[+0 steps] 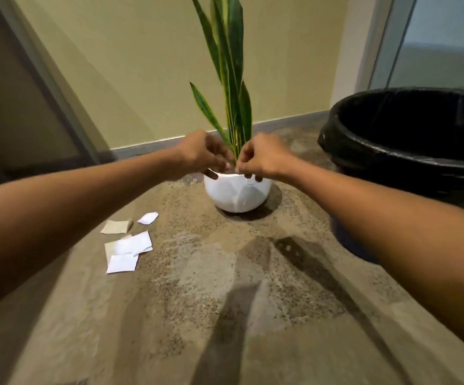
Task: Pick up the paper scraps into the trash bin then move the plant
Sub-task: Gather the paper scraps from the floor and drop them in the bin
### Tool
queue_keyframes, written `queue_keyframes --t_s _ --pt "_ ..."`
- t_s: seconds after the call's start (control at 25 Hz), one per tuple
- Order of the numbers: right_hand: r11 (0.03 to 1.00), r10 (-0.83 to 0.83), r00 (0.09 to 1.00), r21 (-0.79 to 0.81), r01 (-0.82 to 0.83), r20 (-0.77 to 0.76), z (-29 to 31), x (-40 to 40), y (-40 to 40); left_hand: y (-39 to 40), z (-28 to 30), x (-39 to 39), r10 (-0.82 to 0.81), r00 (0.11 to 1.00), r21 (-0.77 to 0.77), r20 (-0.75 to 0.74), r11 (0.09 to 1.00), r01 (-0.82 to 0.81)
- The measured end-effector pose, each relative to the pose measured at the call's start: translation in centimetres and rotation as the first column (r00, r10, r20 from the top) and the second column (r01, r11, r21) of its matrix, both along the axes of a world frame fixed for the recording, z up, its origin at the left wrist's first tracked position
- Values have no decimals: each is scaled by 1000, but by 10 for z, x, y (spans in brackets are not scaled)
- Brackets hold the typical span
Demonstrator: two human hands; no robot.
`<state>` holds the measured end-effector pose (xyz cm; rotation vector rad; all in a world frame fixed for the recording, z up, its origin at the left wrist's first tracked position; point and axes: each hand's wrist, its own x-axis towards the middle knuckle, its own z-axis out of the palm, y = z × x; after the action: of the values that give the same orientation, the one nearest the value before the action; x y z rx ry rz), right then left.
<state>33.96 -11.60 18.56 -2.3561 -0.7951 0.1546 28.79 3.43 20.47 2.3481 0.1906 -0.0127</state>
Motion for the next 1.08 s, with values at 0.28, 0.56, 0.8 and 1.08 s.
queue_keyframes --t_s 0.28,0.56,0.8,1.08 --pt "936 289 947 -168 -310 -138 -120 -27 91 170 -114 -55 296 925 145 -239 953 -267" --pt "921 350 917 -107 -374 -192 -187 -46 184 265 -186 -92 481 802 443 -356 842 -308" --pt "918 351 936 -187 -349 -25 -196 -34 270 297 -201 -65 534 829 253 -166 836 -488" --pt "653 447 880 -616 -442 -158 -216 -16 305 299 -228 -46 311 865 524 -393 849 -67"
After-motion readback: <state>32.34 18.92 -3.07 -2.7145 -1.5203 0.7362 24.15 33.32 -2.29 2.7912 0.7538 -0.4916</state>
